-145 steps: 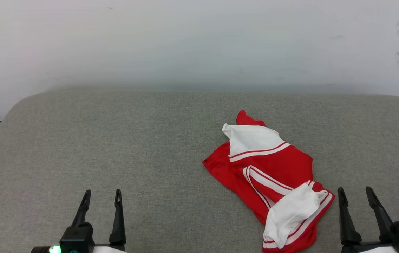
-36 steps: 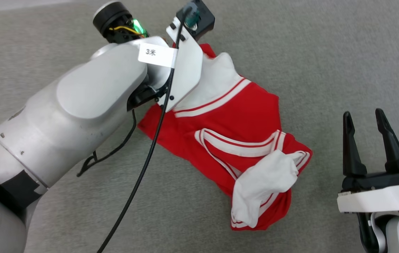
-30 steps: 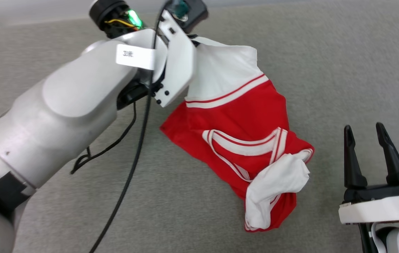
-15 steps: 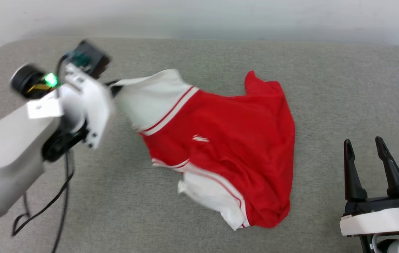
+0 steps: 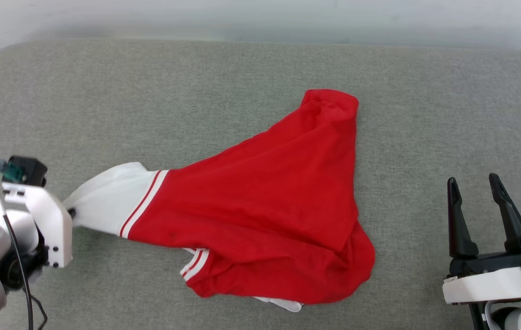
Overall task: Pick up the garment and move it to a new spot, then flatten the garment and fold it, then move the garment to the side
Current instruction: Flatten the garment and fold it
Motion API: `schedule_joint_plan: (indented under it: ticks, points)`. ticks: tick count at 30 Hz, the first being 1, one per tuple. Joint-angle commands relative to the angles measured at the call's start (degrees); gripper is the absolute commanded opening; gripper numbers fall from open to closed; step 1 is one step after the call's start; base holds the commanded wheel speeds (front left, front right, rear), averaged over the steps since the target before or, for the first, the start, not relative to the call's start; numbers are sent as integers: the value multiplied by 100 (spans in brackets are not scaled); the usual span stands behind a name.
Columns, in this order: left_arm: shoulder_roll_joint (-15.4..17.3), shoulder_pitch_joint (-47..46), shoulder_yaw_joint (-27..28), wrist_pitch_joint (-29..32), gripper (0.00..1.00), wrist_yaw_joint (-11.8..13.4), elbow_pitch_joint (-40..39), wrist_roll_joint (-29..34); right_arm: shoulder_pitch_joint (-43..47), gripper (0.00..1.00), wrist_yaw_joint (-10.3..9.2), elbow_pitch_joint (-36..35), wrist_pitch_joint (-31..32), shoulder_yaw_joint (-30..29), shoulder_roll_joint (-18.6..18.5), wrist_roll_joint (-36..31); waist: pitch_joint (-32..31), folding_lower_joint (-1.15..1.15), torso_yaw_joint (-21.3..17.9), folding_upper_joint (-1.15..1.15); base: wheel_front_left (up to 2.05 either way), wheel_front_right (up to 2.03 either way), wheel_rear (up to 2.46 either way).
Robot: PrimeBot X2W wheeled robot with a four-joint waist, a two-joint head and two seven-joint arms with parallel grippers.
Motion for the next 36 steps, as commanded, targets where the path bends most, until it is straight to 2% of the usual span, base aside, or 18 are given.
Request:
schedule_joint_plan:
  ticks: [1, 7, 8, 9, 13, 19, 21, 25, 31, 36]
  points:
    - [-68, 116, 31, 1, 0, -42, 119, -85, -41, 100, -6, -25, -11, -1, 13, -22, 23, 0, -37, 0, 0, 0, 0]
    - [-341, 462, -17, 128, 0, -214, 881, -374, -19, 100, -6, -25, -11, -30, 13, -48, 27, 0, -145, 0, 0, 0, 0]
    - [-407, 469, -4, 85, 39, -228, 980, -388, -4, 100, -5, -16, -11, -41, 13, -51, 9, 0, -146, 0, 0, 0, 0]
    - [-464, 451, -2, -17, 100, -247, 1050, -345, 18, 100, -6, -3, -11, -53, 13, -54, -18, 0, -141, 0, 0, 0, 0]
    - [-638, 237, 83, -775, 100, -182, 1231, -65, 144, 100, -5, 37, -11, -88, 13, -52, -212, 0, -85, 0, 0, 0, 0]
    - [-827, 323, 219, -2204, 100, 163, 1163, 317, 348, 100, -6, 63, -11, -119, 13, -14, -600, 0, 56, 0, 0, 0, 0]
    - [-880, 423, 295, -2463, 100, 311, 1008, 372, 421, 100, -6, 62, -11, -137, 13, -11, -711, 0, 115, 0, 0, 0, 0]
    - [-898, 716, 622, -2688, 100, 785, 501, 595, 535, 100, -6, 30, -11, -191, 12, -10, -890, 0, 240, 0, 0, 0, 0]
    - [-915, 1624, 2150, -2693, 100, 1696, -1056, 1790, 628, 100, -5, -47, -11, -274, 13, -47, -1059, 0, 382, 0, 0, 0, 0]
    - [-1134, 2793, 3324, -2695, 100, 2253, -2250, 2877, 526, 100, -5, -156, -11, -357, 12, -181, -1139, 0, 422, 0, 0, 0, 0]
